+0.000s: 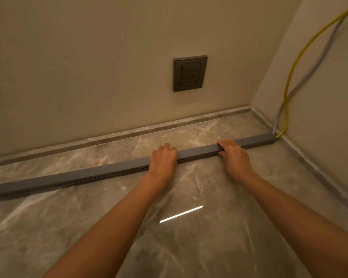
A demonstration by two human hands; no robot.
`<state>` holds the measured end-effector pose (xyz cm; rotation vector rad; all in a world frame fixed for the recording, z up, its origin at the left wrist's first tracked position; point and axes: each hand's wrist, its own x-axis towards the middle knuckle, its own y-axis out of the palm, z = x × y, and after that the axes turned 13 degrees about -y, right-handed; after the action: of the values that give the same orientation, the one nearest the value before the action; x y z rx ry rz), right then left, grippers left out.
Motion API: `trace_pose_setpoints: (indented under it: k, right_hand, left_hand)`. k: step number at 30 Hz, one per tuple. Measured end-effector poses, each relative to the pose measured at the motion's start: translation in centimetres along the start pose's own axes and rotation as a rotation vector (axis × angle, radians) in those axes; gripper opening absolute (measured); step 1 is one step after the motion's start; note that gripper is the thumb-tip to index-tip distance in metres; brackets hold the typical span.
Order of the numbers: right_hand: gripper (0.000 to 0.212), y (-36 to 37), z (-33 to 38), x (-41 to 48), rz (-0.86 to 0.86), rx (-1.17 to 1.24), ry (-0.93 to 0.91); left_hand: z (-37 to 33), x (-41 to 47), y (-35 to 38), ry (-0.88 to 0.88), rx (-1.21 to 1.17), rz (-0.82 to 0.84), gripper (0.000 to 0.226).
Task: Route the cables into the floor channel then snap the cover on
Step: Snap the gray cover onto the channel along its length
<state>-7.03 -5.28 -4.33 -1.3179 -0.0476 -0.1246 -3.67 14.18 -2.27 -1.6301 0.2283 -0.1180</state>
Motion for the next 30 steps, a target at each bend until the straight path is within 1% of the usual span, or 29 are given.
trace_pose_setpoints:
  k: [2, 5, 11, 16, 20, 22, 23, 25, 27, 28, 30]
  right_hand:
    - [0.035, -0.6, -2.3, 0.5, 0.025, -0.055, -0.007]
    - [0.035, -0.9, -3.9, 1.8, 0.076, -0.118, -0.028]
    - [0.030, -0.6, -4.2, 5.5, 0.096, -0.146, -0.083]
    - [0.028, -0.5, -4.0, 8.3, 0.124, -0.189, -0.084]
    - [0.033, -0.4, -4.2, 10.0, 0.145, -0.203, -0.098]
    - [0.041, -0.3, -4.3, 10.6, 0.157, -0.219, -0.103]
    - [0.044, -0.1, -4.3, 10.9, 0.165, -0.231, -0.101]
    - [0.044, 0.0, -4.1, 11.4, 0.170, -0.268, -0.096]
    - [0.042, 0.2, -4.1, 11.9, 0.163, -0.303, -0.094]
    - [0.041, 0.2, -4.0, 12.2, 0.165, -0.313, -0.094]
    - [0.038, 0.3, -3.9, 12.6, 0.174, -0.331, -0.106]
  left_hand:
    - [-1.3, 0.5, 0.4, -0.014, 0.009, -0.016, 0.023]
    - [-1.9, 1.2, 1.0, -0.037, 0.036, -0.043, 0.023]
    - [-2.2, 3.8, 0.4, -0.129, 0.065, -0.015, 0.021]
    - [-2.0, 6.0, 1.0, -0.130, 0.052, -0.058, 0.023]
    - [-1.9, 7.7, 1.3, -0.124, 0.069, -0.081, 0.025]
    - [-1.9, 7.9, 1.1, -0.091, 0.056, -0.163, 0.022]
    - [-1.9, 8.1, 1.1, -0.059, 0.074, -0.186, 0.025]
    - [-1.7, 8.5, 1.4, -0.036, 0.113, -0.242, 0.030]
    - [-1.7, 8.9, 1.6, -0.029, 0.118, -0.276, 0.030]
    - [-1.9, 8.9, 1.3, -0.032, 0.117, -0.260, 0.028]
    - [-2.1, 9.0, 0.9, -0.060, 0.128, -0.177, 0.017]
